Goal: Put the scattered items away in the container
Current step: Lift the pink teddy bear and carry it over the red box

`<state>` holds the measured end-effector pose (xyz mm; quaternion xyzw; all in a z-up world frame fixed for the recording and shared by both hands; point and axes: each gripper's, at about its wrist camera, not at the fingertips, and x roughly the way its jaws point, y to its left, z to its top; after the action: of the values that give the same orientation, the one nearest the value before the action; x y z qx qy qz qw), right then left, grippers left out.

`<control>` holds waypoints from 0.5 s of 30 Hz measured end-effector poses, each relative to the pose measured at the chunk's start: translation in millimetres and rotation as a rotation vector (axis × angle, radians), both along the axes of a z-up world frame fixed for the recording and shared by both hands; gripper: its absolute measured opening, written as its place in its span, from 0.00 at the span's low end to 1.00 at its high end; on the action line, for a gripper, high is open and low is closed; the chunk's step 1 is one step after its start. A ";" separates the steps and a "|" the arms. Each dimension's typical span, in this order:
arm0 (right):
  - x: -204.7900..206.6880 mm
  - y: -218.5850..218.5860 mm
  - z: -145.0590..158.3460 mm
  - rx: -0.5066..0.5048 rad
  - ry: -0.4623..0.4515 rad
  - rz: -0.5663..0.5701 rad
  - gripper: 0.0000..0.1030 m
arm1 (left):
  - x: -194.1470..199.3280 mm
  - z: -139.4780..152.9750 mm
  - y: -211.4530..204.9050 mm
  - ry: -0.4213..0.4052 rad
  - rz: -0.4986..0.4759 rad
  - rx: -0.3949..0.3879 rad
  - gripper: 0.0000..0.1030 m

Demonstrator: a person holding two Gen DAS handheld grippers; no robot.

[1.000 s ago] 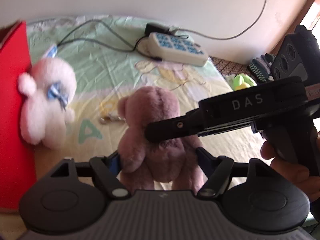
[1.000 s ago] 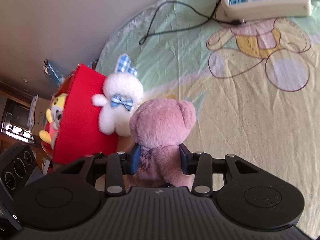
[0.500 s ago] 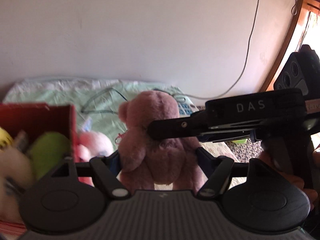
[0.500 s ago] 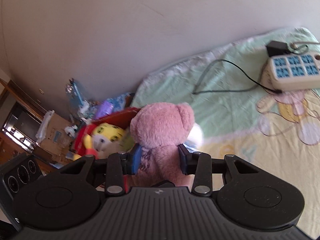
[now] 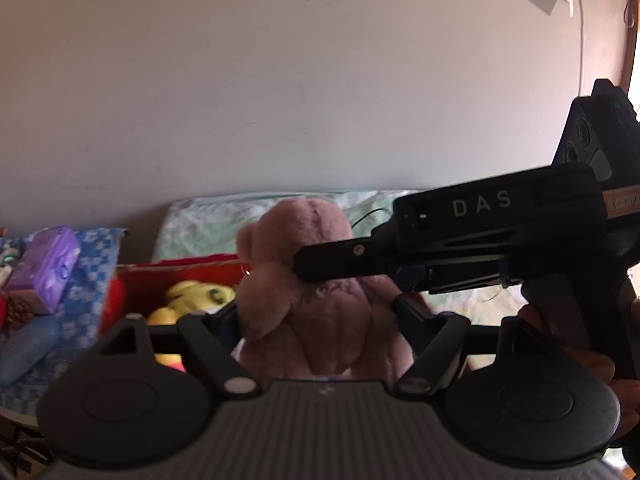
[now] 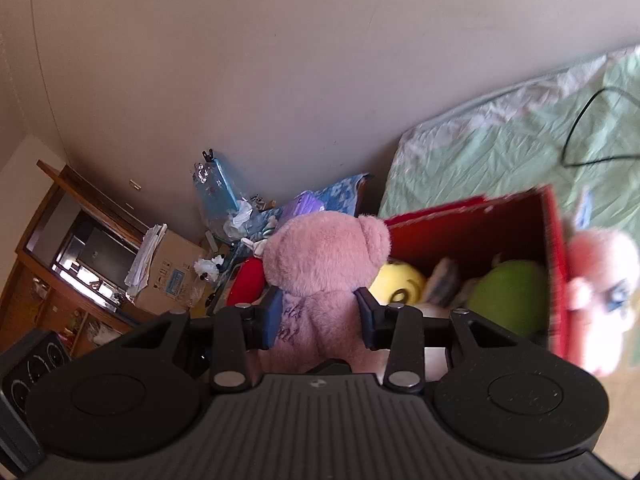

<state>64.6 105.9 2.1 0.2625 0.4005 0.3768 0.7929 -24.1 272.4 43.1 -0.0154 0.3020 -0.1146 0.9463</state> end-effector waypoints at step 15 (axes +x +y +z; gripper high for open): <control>16.8 40.4 -38.3 -0.072 0.013 -0.081 0.41 | 30.8 -59.9 33.5 0.054 -0.028 0.033 0.85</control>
<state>81.4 146.3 -36.2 0.2524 0.4081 0.3279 0.8138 6.8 305.9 -16.8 0.0015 0.3293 -0.1223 0.9363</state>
